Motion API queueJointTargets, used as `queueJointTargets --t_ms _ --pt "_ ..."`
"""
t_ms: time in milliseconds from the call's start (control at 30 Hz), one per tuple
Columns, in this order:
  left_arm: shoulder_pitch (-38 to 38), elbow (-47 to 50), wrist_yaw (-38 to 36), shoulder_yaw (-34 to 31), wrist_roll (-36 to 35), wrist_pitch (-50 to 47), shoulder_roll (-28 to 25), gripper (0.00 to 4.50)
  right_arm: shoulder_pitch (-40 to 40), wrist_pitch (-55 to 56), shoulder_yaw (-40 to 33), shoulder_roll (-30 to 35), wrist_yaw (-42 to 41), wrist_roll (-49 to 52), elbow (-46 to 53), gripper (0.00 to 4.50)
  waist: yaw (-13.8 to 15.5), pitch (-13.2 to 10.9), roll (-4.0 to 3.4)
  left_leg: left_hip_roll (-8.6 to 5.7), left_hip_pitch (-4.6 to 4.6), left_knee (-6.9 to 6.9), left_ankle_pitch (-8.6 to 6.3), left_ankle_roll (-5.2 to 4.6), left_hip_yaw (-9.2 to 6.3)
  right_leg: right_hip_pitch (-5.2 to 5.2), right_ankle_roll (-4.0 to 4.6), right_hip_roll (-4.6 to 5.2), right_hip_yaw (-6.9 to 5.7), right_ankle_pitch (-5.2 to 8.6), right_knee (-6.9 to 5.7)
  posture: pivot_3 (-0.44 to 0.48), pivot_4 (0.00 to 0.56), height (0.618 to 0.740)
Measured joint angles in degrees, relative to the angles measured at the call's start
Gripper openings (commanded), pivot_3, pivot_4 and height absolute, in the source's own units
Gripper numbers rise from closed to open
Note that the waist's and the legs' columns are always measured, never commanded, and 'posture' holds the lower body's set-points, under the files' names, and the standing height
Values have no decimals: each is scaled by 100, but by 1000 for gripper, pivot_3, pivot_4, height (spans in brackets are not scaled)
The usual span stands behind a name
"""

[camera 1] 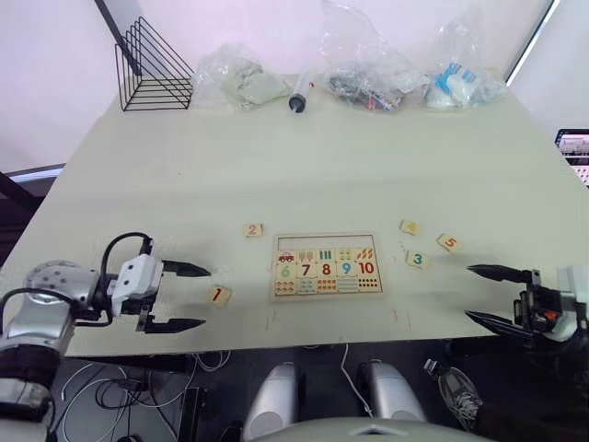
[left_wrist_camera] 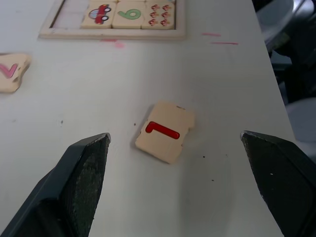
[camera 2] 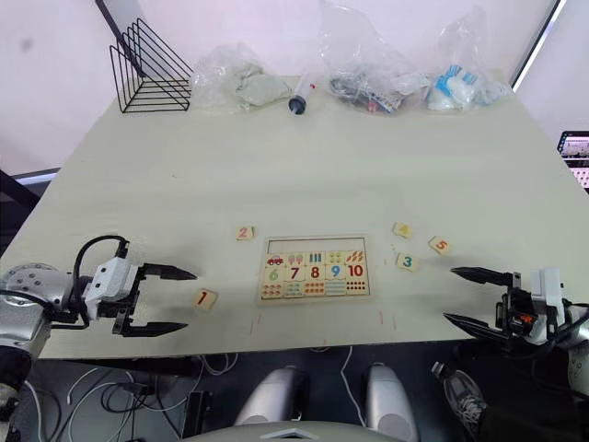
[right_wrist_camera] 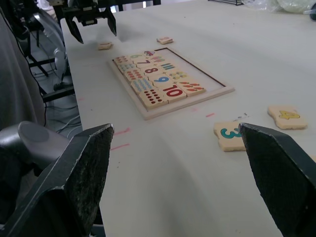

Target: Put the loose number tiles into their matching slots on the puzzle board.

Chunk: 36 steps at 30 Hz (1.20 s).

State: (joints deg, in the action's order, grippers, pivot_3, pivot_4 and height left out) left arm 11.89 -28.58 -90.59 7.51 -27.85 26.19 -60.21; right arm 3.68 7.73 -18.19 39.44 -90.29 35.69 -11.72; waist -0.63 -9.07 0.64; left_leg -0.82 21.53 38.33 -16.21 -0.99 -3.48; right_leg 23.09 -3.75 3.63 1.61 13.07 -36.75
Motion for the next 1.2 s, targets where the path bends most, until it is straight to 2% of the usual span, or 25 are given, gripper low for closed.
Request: queueJointTargets --t_ms 300,600,667,800,833,900,1200 --pt "938 -748 -7 1345 -170 517 -111 4500 -43 0 50 -3 32 -51 8 4241 -10 -1 0 -6 1 1 0 -1 12 0 0 -7 0 0 -2 0 150 740" --pt "1286 -1145 -12 2009 -402 878 -158 4500 -130 2 126 -7 87 -104 19 4241 -9 0 -1 -6 1 2 0 -1 10 0 -1 -7 0 0 -4 0 150 740" --pt "1321 -1235 -15 2061 -462 884 -157 3975 -134 1 127 -7 122 -105 20 4500 -10 0 -1 -6 1 2 0 -1 9 0 -1 -8 0 0 -5 0 150 740" --pt "1378 -1306 -14 2175 -552 908 -158 2195 -191 -4 127 -7 220 -103 21 4500 -11 0 -2 -6 0 2 0 -1 9 0 -1 -8 1 1 -6 0 150 740" --pt "1375 -1305 -14 2194 -580 916 -158 2007 -197 -4 127 -6 233 -102 22 4500 -10 0 -2 -6 0 2 0 -1 9 0 -1 -8 0 1 -6 0 150 740" --pt "1373 -1306 -14 2224 -618 962 -158 1043 -198 -5 127 -6 250 -102 27 4500 -9 0 -2 -5 0 2 0 -1 9 0 -1 -8 1 1 -6 0 150 740" --pt "1333 -1363 -14 2291 -680 1115 -220 957 -243 -5 142 -6 260 -115 34 4500 -14 0 -3 -6 0 2 0 -1 9 0 0 -10 1 1 -6 0 150 740"
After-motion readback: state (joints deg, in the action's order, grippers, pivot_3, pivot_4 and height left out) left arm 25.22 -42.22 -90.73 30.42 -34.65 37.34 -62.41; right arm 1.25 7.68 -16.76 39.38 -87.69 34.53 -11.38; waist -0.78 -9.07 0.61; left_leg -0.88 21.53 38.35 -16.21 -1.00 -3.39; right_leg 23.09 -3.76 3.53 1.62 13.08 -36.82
